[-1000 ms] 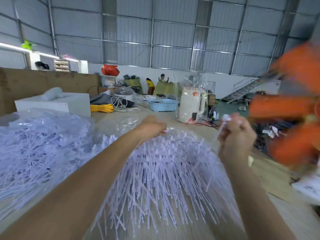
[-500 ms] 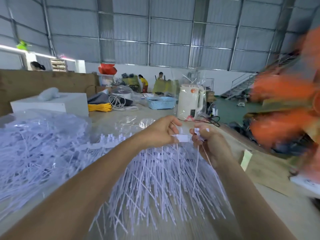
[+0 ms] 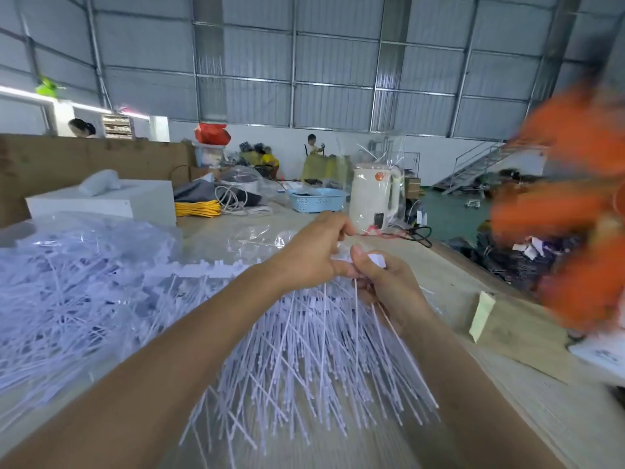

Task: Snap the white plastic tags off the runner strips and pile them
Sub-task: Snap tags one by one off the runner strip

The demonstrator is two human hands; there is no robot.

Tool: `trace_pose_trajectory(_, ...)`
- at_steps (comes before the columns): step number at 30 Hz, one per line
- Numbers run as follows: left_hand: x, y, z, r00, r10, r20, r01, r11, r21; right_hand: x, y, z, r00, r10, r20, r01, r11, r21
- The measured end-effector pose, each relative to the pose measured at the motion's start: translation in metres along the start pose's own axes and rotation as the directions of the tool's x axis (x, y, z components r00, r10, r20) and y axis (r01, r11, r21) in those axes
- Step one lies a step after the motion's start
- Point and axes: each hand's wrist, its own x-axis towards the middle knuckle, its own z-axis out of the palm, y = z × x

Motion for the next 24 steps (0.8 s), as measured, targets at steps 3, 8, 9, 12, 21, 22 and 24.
trace_pose_trajectory(3, 0.001, -0.008, -0.007, 0.99, -0.11, 0.087, 0.098, 0.987, 0.131, 0.002, 0.002, -0.002, 0.997, -0.07, -0.018, 0.072, 0.991, 0.112)
trace_pose_trajectory(8, -0.007, -0.012, -0.007, 0.948, -0.176, 0.264, 0.268, 0.89, -0.369, 0.006, 0.007, 0.002, 0.985, -0.175, -0.012, 0.175, 0.981, 0.087)
trace_pose_trajectory(9, -0.006, -0.012, -0.006, 0.95, -0.188, 0.25, 0.276, 0.879, -0.39, 0.006, 0.008, 0.003, 0.983, -0.183, -0.019, 0.184, 0.979, 0.091)
trace_pose_trajectory(12, -0.003, -0.006, -0.005, 0.941, -0.243, 0.237, 0.327, 0.832, -0.447, 0.005, 0.008, 0.004, 0.975, -0.211, -0.068, 0.219, 0.967, 0.129)
trace_pose_trajectory(21, 0.005, -0.02, -0.015, 0.85, -0.508, 0.142, 0.524, 0.785, -0.33, -0.005, -0.028, -0.011, 0.856, -0.483, -0.187, 0.514, 0.834, 0.199)
trace_pose_trajectory(22, 0.001, -0.028, -0.016, 0.846, -0.517, 0.131, 0.529, 0.781, -0.332, -0.002, -0.037, -0.024, 0.848, -0.465, -0.256, 0.525, 0.807, 0.272)
trace_pose_trajectory(24, -0.007, -0.034, -0.014, 0.862, -0.48, 0.164, 0.505, 0.78, -0.369, 0.005, -0.042, -0.046, 0.878, -0.321, -0.355, 0.451, 0.805, 0.387)
